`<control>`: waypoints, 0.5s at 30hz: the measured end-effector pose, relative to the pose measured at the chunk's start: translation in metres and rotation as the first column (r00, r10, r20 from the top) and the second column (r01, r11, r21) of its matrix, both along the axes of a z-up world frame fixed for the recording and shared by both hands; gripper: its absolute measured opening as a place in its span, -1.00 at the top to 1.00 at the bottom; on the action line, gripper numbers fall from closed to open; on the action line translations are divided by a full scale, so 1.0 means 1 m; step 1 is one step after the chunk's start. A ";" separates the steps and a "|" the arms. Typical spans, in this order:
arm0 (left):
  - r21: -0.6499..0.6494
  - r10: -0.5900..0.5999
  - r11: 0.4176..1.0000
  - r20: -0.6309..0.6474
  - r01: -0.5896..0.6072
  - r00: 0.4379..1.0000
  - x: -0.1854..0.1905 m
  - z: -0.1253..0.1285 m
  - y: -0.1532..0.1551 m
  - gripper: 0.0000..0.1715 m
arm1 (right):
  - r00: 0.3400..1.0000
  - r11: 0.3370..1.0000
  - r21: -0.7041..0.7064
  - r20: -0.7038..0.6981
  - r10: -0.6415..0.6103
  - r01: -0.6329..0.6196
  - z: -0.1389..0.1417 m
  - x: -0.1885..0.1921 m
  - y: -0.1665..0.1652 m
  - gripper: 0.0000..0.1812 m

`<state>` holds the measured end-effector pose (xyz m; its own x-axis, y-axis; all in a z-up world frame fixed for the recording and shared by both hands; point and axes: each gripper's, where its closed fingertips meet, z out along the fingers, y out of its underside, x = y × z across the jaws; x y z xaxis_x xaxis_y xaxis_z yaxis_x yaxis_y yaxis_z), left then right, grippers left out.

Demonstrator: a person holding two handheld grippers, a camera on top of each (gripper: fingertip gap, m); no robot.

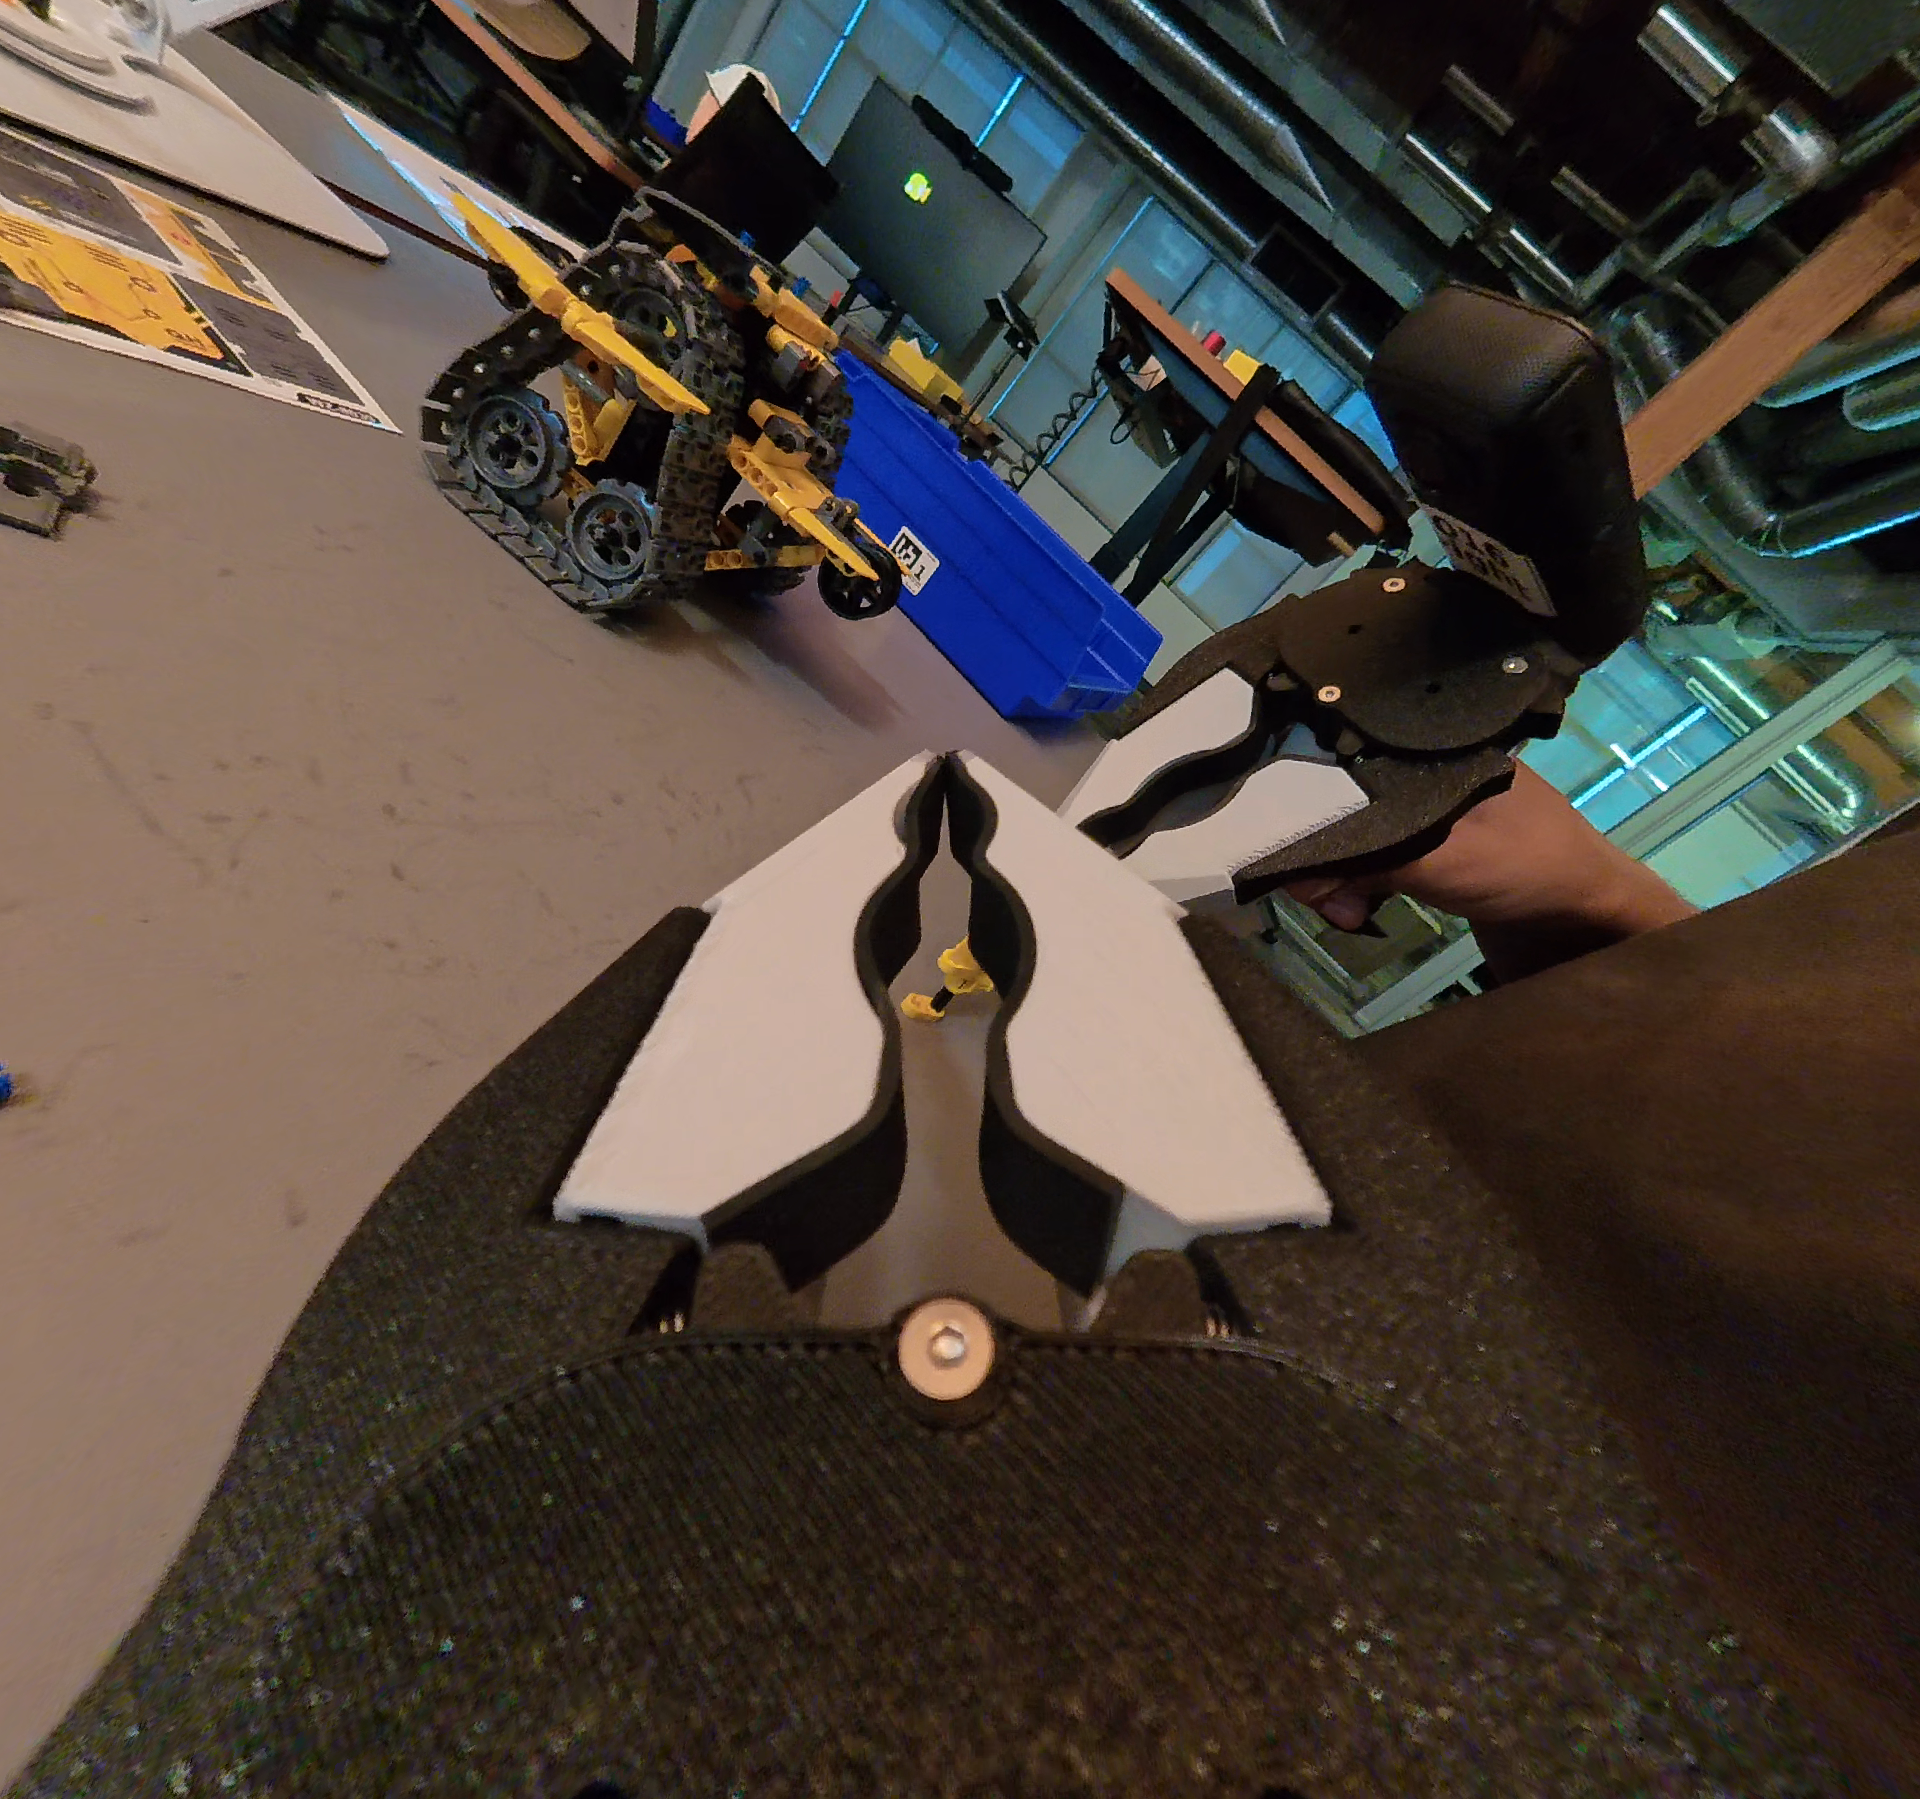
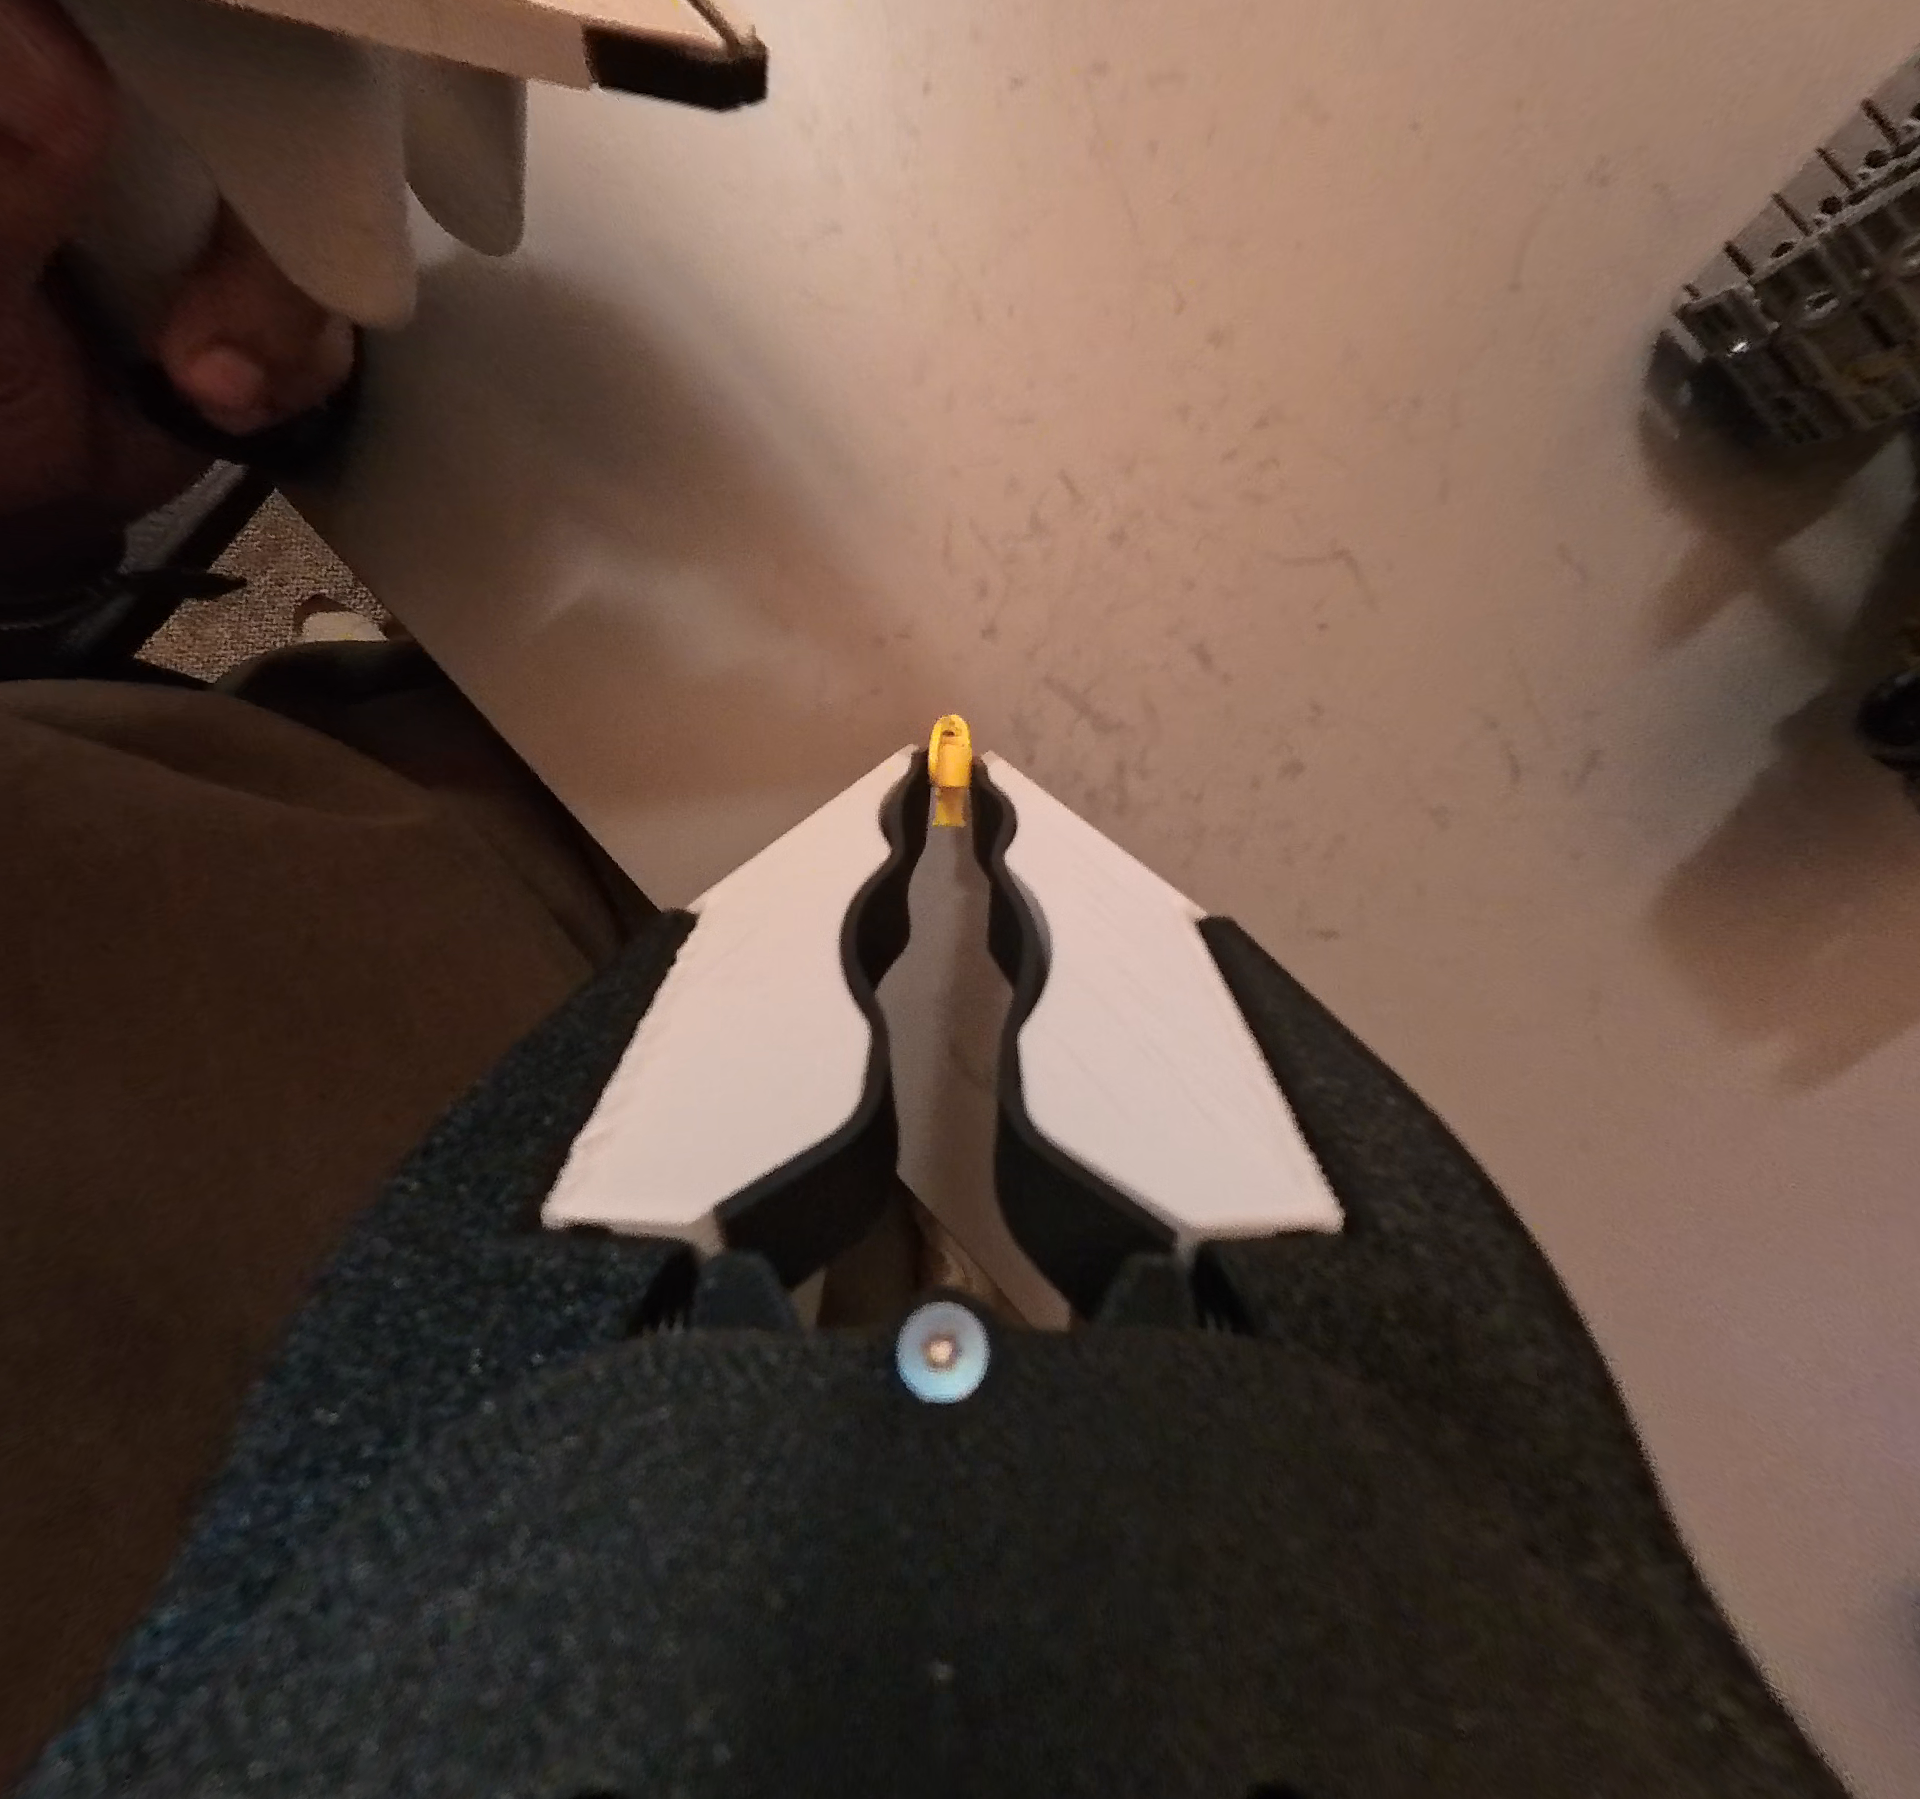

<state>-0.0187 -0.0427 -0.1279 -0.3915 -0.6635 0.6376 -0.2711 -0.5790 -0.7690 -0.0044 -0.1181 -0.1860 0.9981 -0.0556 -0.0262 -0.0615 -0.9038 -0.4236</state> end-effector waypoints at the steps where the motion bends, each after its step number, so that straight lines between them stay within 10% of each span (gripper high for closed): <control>1: -0.002 0.000 1.000 0.001 0.000 1.000 0.000 0.000 0.000 1.00 | 1.000 1.000 0.003 0.003 -0.002 0.002 0.000 0.000 0.000 0.93; 15: 0.009 -0.004 1.000 0.001 0.004 1.000 -0.001 0.000 -0.002 1.00 | 1.000 0.999 0.035 0.024 -0.021 0.020 -0.003 -0.001 -0.004 0.92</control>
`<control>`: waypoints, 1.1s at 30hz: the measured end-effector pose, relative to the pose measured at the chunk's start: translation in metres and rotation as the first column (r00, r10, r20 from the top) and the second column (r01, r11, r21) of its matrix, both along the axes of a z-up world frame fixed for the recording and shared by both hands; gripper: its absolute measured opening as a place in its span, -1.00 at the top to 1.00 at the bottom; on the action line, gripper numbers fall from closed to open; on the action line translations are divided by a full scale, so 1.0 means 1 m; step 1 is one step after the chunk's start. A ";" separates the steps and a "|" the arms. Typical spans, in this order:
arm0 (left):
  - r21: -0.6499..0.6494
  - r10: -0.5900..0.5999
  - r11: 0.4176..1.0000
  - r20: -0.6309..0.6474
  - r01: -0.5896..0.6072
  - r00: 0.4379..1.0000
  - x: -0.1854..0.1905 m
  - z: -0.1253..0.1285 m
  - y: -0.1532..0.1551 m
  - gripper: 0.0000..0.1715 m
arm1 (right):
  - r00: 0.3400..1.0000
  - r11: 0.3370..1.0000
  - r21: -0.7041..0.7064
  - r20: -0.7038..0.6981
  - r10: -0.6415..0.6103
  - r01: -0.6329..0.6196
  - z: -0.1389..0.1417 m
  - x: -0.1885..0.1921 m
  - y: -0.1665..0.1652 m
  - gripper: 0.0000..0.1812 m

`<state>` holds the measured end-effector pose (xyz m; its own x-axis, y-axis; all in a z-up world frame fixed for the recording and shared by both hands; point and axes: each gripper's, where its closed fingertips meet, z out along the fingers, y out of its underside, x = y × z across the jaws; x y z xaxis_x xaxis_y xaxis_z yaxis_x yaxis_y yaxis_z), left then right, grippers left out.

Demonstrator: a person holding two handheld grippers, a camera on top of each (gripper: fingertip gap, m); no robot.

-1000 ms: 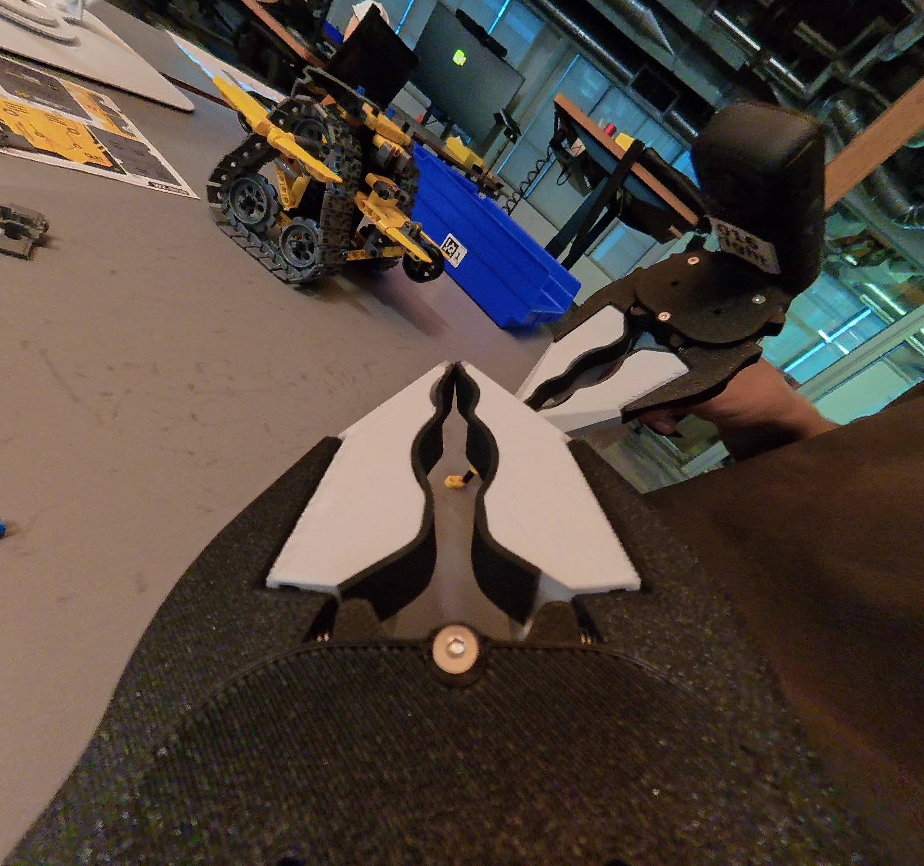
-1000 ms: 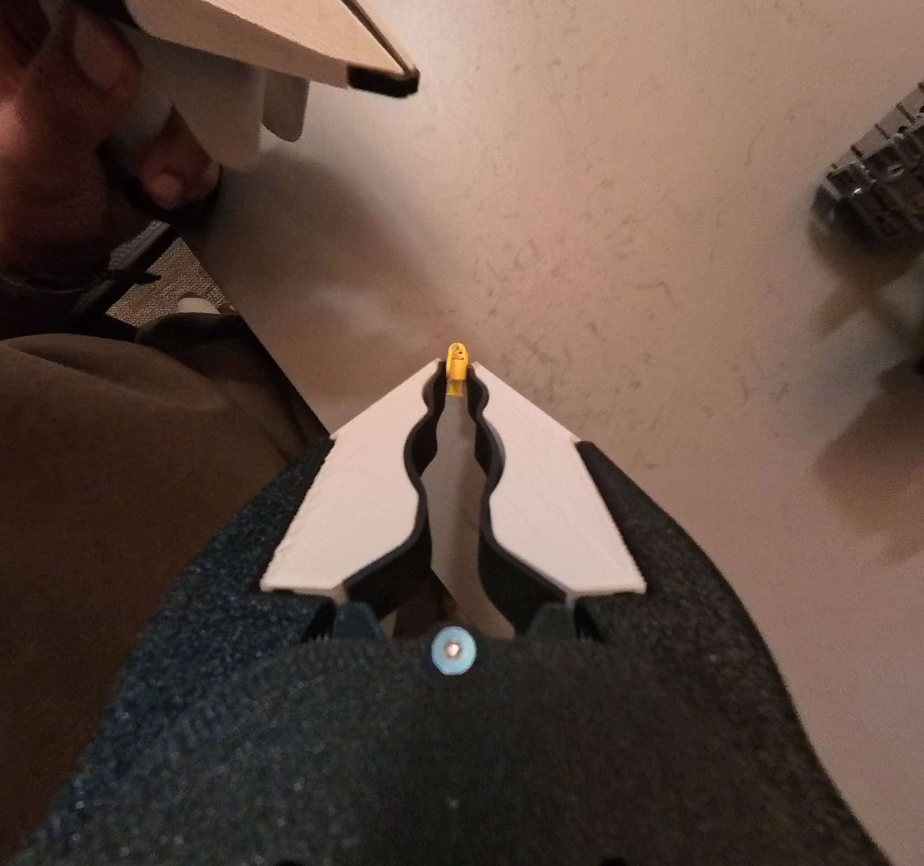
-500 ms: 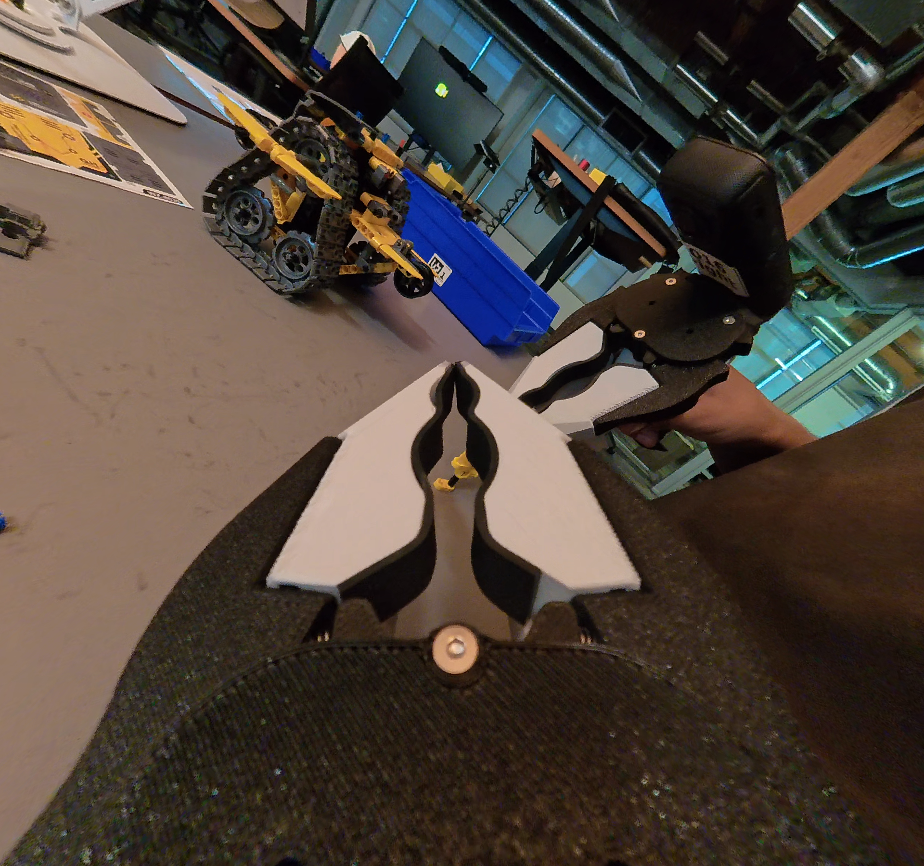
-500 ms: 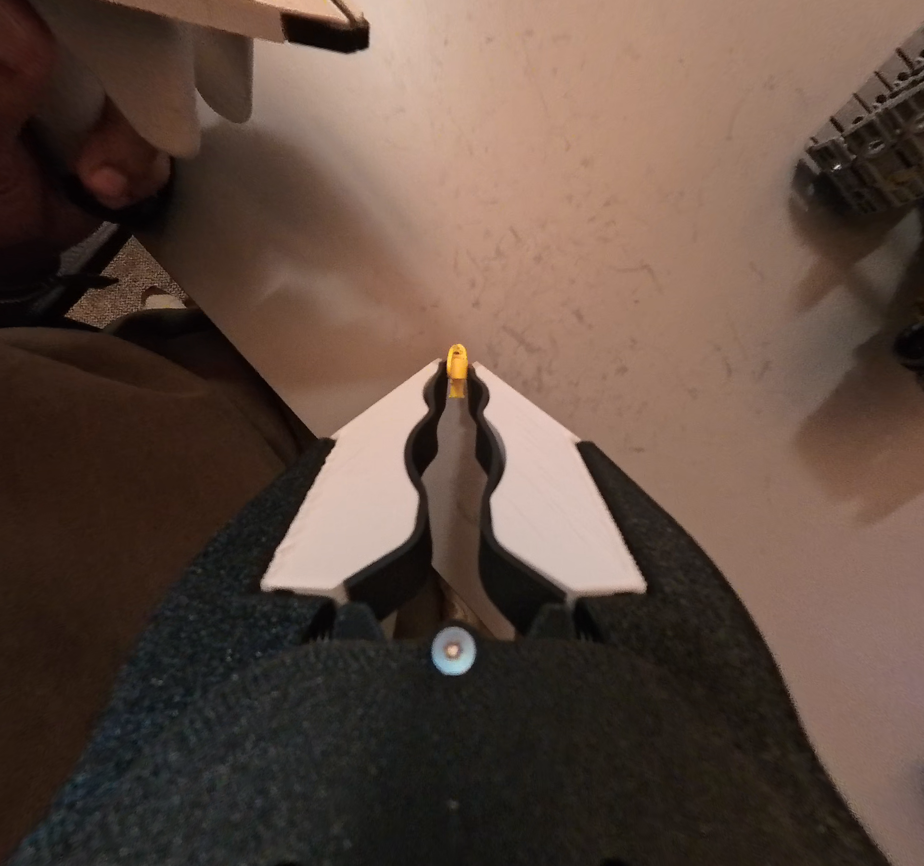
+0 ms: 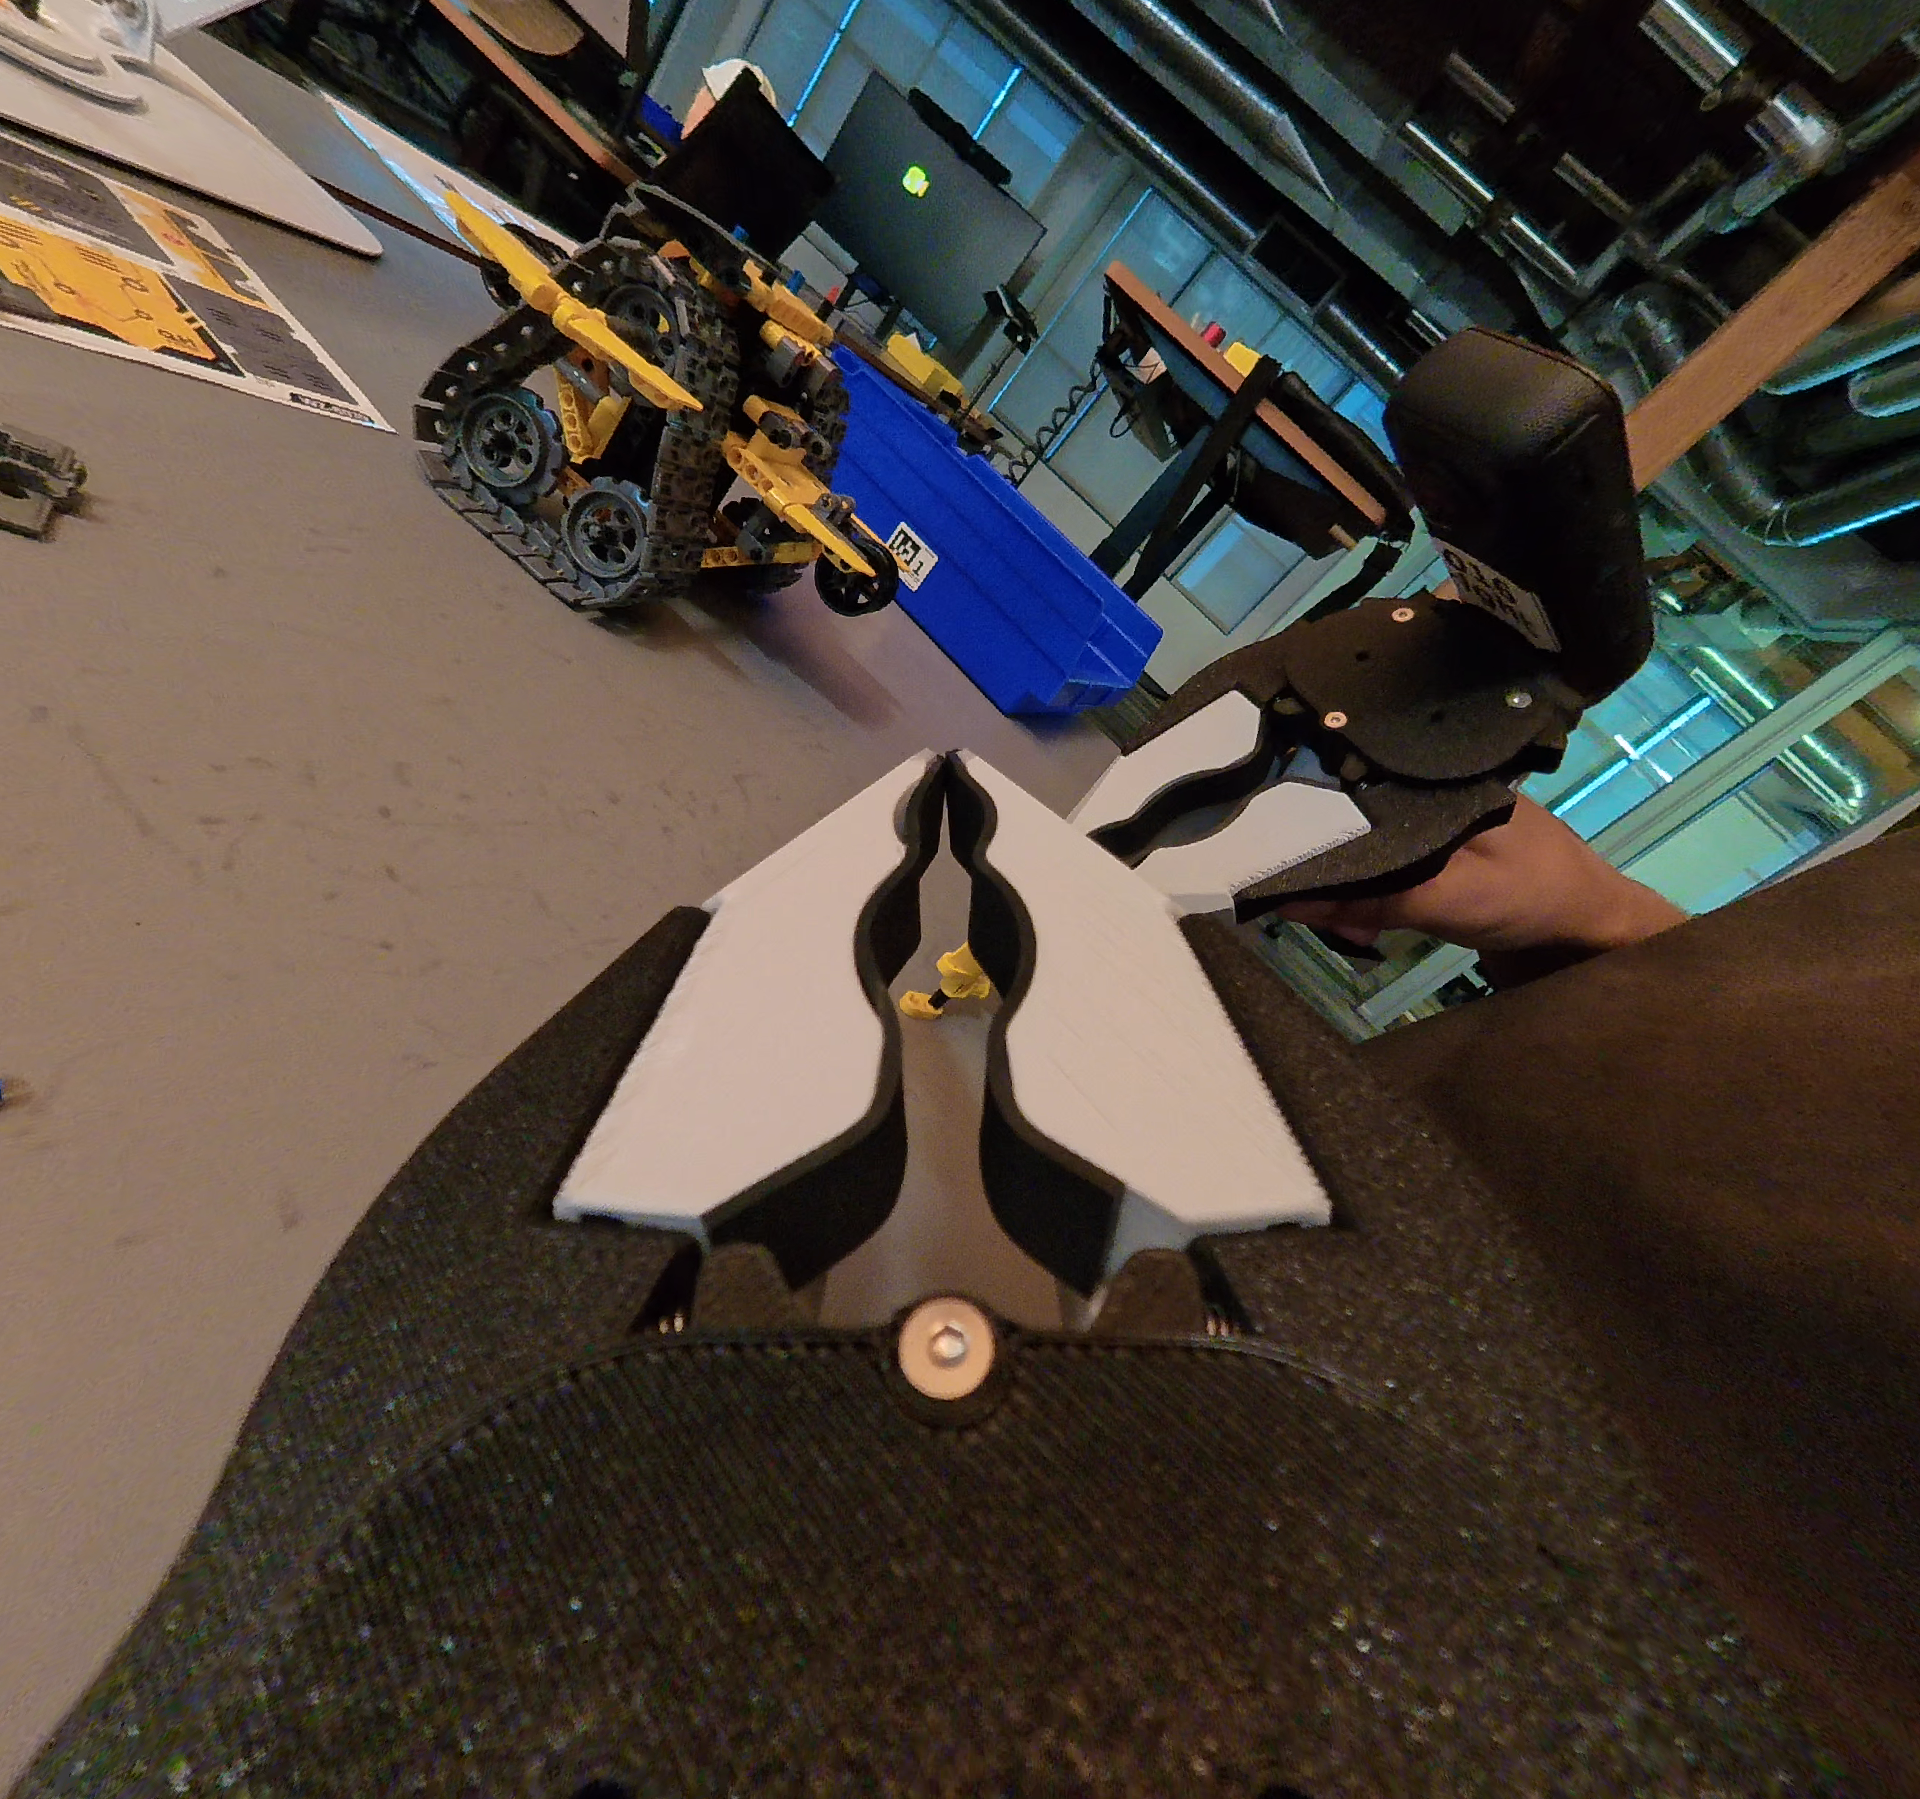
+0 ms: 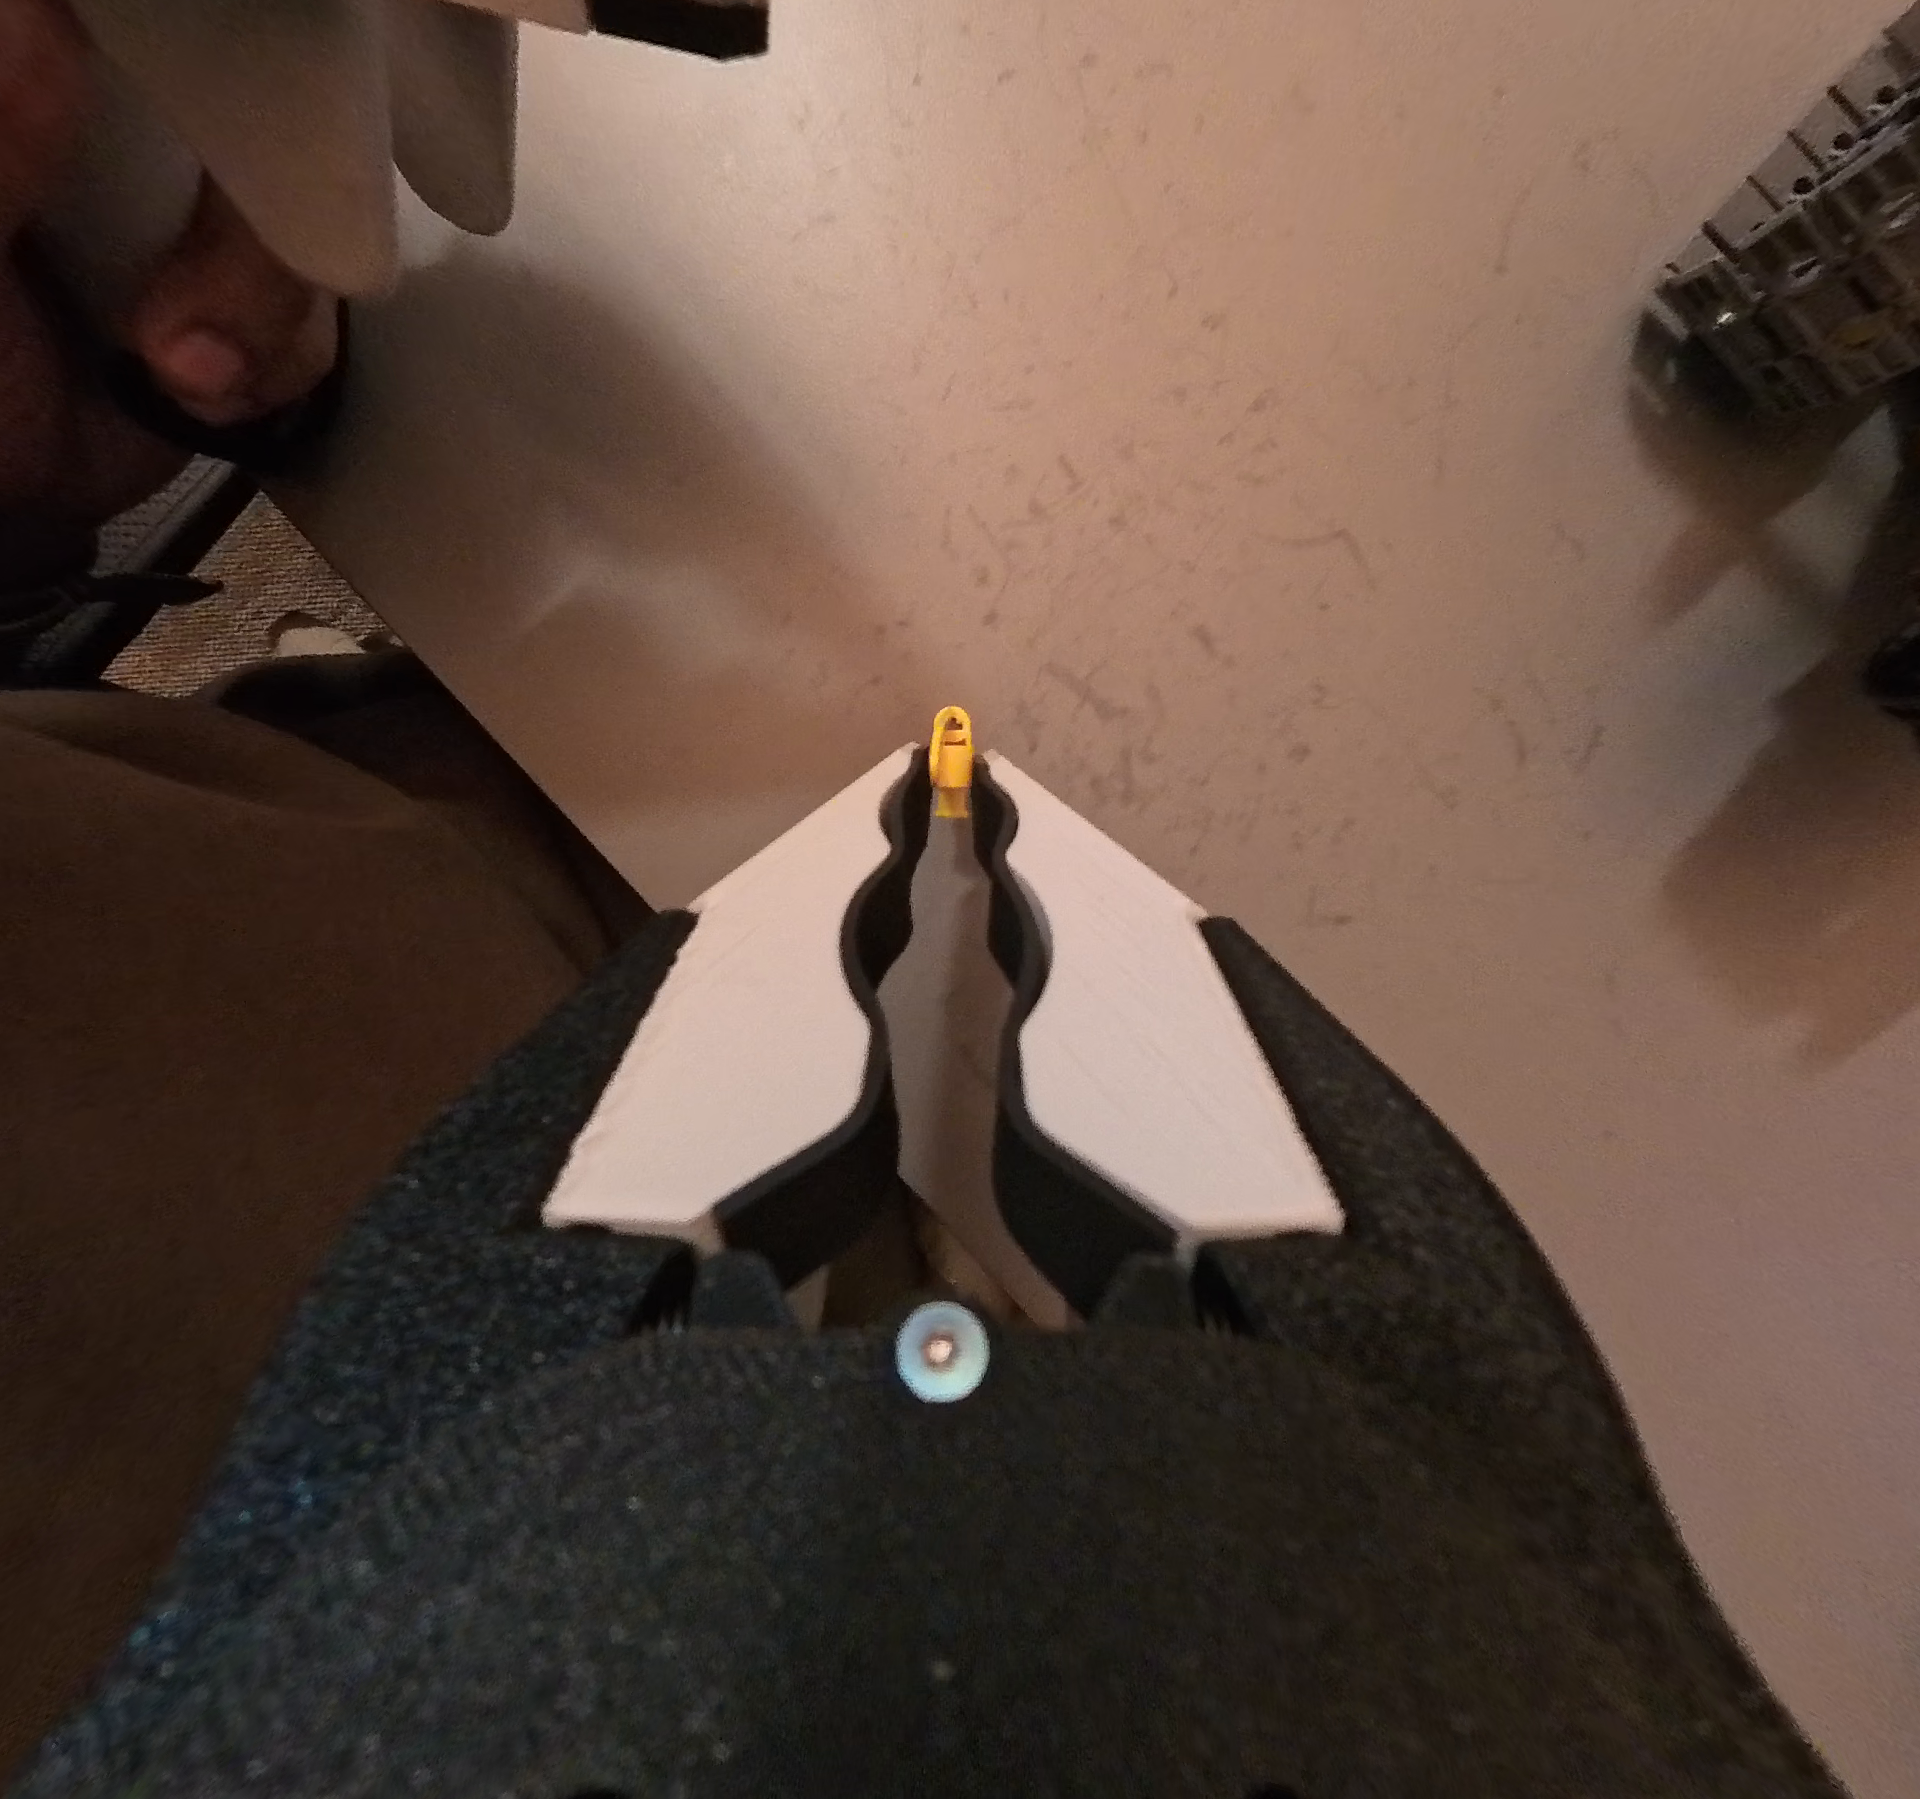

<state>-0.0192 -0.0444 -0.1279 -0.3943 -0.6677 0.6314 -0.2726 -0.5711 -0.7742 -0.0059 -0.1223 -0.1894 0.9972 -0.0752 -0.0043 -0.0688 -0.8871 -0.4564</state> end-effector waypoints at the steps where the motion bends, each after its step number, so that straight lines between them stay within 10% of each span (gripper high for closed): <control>1: 0.000 0.000 1.000 0.000 0.000 1.000 0.000 0.000 0.000 1.00 | 1.000 1.000 0.001 0.001 0.003 -0.003 0.000 0.000 0.000 0.92; 9: -0.016 0.004 1.000 0.015 -0.003 1.000 -0.002 0.002 0.002 1.00 | 0.989 0.998 0.053 -0.148 0.026 -0.018 0.002 0.001 0.001 0.92; 18: 0.054 -0.080 0.995 -0.012 0.080 0.997 -0.004 0.000 -0.016 0.86 | 0.773 0.982 0.158 -0.608 0.181 -0.106 -0.008 -0.002 0.012 0.92; 25: 0.171 -0.051 0.982 -0.186 0.084 0.981 0.001 -0.026 -0.022 0.63 | 0.861 0.940 0.200 -0.383 0.334 -0.275 -0.030 0.028 0.041 0.77; 33: 0.310 -0.110 0.917 -0.407 0.251 0.907 -0.015 -0.062 -0.029 0.47 | 0.920 0.904 0.379 -0.247 0.304 -0.196 -0.011 0.027 0.031 0.51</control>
